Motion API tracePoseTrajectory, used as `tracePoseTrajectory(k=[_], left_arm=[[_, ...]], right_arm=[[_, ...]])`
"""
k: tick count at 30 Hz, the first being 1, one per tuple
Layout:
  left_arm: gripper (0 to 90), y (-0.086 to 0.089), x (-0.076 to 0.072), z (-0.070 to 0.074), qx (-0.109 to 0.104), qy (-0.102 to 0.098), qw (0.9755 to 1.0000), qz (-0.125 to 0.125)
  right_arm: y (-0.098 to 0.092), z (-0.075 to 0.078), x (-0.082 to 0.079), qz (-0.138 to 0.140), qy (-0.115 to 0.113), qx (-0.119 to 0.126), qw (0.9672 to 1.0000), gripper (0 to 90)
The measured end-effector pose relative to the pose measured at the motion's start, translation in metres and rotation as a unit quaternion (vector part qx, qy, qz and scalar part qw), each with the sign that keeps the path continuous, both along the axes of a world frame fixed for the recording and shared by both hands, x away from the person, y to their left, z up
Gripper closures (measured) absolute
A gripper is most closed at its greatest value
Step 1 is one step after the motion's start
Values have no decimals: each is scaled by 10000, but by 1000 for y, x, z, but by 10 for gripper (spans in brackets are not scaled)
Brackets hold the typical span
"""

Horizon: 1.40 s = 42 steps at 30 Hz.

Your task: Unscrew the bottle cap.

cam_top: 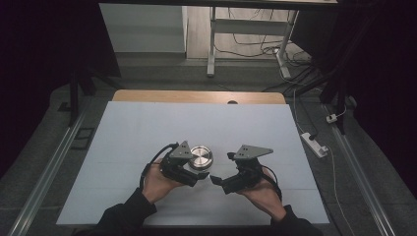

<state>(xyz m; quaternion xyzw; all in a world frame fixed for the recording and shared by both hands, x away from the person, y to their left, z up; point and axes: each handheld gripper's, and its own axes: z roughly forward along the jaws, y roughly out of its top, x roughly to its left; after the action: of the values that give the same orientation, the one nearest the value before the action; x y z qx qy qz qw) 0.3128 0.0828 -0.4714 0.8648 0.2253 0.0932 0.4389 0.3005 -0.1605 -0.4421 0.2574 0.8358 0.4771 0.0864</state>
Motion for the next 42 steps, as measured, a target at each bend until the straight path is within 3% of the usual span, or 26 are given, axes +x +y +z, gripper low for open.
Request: tracePoseTrajectory(k=[8, 12, 21, 28, 35, 42], left_arm=[[162, -3, -1, 0, 75, 35, 10000, 24], [162, -4, 0, -1, 151, 36, 9998, 120], [161, -4, -1, 0, 148, 45, 9998, 160], [161, -4, -1, 0, 160, 63, 9997, 143], [162, -2, 1, 1, 66, 159, 9998, 19], [161, 3, 3, 4, 26, 233, 9988, -424]], right_arm=[[12, 6, 3, -57, -129, -1, 9999, 0], [18, 8, 6, -111, -204, -5, 9997, 43], [43, 11, 10, -50, -368, -146, 9992, 67], [52, 8, 13, 11, -434, -226, 9988, 151], [52, 7, 14, 157, -467, -163, 9987, 184], [45, 10, 22, 771, -311, -3, 9965, 185]])
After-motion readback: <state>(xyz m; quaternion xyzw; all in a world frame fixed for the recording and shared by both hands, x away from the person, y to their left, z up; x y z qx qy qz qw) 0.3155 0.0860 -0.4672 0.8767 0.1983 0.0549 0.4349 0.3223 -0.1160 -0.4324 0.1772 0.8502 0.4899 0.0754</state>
